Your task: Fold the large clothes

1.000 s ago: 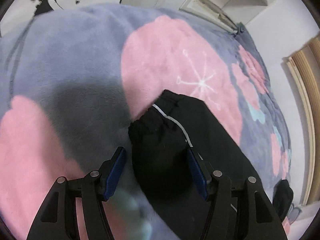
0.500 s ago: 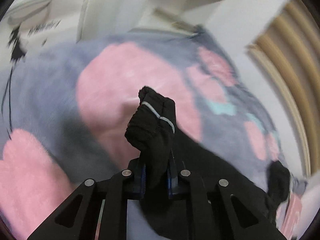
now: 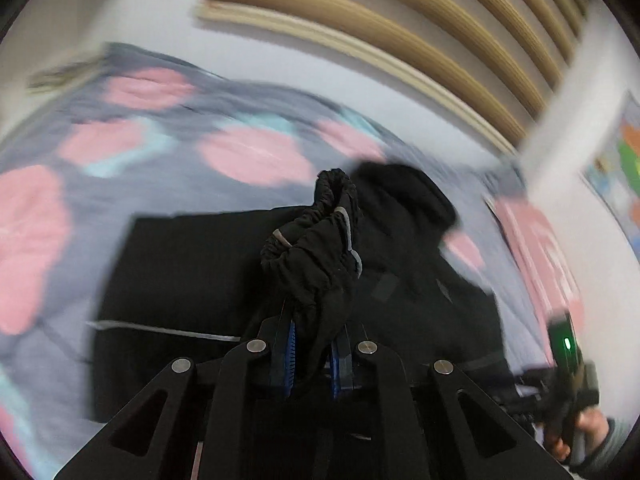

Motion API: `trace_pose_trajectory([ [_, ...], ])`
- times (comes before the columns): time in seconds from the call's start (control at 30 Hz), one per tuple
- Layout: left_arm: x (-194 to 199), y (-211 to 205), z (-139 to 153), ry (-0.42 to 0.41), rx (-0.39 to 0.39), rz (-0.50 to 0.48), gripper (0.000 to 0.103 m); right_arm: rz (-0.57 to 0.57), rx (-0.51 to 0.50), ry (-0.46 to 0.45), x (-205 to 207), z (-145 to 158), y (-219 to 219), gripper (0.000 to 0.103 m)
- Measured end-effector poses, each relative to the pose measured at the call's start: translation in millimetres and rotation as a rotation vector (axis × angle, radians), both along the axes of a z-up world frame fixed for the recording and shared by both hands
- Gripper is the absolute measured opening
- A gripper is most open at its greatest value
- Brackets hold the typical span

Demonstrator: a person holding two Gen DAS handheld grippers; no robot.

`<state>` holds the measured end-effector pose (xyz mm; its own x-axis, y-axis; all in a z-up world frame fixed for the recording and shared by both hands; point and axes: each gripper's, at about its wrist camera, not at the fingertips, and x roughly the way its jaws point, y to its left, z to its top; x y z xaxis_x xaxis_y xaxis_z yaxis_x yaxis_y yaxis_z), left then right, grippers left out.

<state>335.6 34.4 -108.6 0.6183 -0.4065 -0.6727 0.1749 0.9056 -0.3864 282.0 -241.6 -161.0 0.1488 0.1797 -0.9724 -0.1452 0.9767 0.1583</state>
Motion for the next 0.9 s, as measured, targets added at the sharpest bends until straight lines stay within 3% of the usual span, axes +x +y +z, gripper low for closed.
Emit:
trace_pose_trajectory([
  [0.17,14,-82,-46,0.101,0.018,-0.165,0.012,-0.031,-0.008,-0.002,-1,1,-14,0.057],
  [0.3,25,-113,-104,0.231,0.088,-0.215,0.016,-0.038,-0.004,0.003,1,-4,-14,0.057],
  [0.37,29,-113,-121,0.273,0.055,-0.225,0.016,-0.034,0.0,0.007,2,-6,-11,0.057],
  [0.53,37,-90,-112,0.344,-0.101,-0.239,0.024,-0.005,0.064,0.009,10,0,-1,0.057],
  [0.57,35,-87,-106,0.346,-0.135,-0.249,0.036,0.006,0.093,0.002,13,5,4,0.057],
  [0.6,34,-86,-101,0.352,-0.16,-0.254,0.056,0.015,0.108,-0.007,16,9,7,0.058],
  [0.67,24,-75,-89,0.345,-0.222,-0.24,0.066,0.035,0.126,-0.031,18,18,16,0.059],
  [0.73,16,-66,-79,0.319,-0.243,-0.224,0.066,0.052,0.137,-0.048,23,23,26,0.068],
  [0.9,-4,-28,-66,0.284,-0.254,-0.114,0.066,0.082,0.18,-0.034,39,16,54,0.068],
])
